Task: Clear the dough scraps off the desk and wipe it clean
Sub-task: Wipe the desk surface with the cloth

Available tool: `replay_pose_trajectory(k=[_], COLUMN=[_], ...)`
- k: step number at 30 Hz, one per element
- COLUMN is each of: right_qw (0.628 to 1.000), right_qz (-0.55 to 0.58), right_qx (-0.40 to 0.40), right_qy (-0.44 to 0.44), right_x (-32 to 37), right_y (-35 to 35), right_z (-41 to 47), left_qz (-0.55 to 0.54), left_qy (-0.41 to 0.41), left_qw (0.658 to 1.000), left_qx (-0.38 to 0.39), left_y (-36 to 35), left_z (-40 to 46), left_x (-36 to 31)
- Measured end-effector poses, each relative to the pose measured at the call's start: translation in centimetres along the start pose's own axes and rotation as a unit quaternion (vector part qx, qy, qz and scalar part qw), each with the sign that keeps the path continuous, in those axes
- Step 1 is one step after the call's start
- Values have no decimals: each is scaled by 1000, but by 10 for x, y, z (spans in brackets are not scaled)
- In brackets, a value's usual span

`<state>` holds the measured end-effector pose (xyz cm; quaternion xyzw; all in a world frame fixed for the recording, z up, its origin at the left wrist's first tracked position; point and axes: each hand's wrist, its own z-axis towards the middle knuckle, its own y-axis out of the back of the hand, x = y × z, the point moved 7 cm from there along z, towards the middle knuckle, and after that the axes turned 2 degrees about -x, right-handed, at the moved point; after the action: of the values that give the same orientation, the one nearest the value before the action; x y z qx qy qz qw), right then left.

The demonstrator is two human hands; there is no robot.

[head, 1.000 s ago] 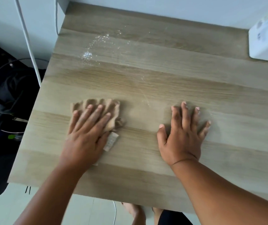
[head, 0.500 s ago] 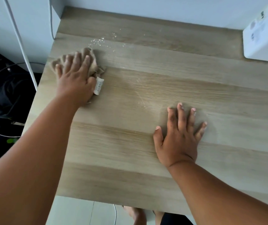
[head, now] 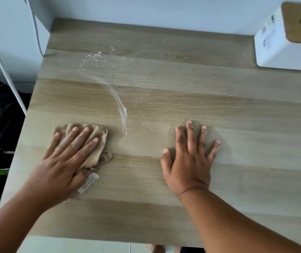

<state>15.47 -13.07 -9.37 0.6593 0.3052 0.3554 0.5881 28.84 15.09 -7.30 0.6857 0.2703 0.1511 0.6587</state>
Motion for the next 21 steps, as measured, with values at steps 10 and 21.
replay_pose_trajectory(k=[10,21], right_qw=[1000,1000], right_qz=[1,1], right_qx=[2,-2], right_qy=[1,-2], right_x=[-1,-1], right_y=[0,-1], right_z=[0,-1], left_qz=[-55,-7], left_qy=[222,-25], left_qw=[973,1000], left_qx=[-2,-4], left_y=[9,-8], left_z=[124,80], left_x=[65,-61])
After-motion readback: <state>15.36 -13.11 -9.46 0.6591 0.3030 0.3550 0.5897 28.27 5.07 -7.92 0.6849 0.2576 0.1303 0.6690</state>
